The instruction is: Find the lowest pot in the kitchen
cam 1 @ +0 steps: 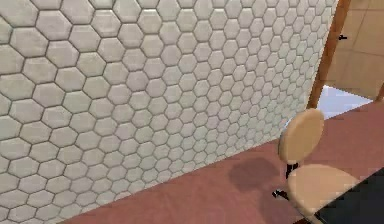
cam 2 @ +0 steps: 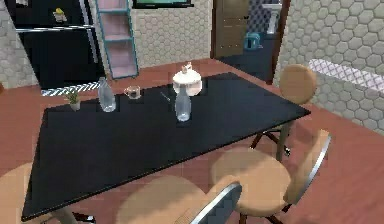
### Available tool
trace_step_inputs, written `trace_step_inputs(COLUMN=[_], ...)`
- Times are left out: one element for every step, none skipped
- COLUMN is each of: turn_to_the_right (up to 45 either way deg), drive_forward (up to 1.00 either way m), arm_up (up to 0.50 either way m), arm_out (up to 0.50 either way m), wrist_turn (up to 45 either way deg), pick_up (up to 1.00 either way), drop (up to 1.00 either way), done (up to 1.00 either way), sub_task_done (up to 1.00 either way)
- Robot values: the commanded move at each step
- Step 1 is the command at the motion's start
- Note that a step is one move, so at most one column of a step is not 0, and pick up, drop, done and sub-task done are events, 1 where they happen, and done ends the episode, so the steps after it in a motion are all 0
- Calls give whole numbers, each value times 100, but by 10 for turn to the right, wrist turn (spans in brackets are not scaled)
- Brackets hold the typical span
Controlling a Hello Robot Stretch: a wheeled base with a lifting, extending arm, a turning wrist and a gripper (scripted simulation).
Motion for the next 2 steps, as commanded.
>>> trace_step_inputs(turn_to_the_right=[0,90], drive_forward=[100,0], arm_up=[0,0], arm_out=[0,0], wrist_turn=[0,0], pick_up=[0,0], drop=[0,0], done=[0,0], sub_task_done=[0,0])
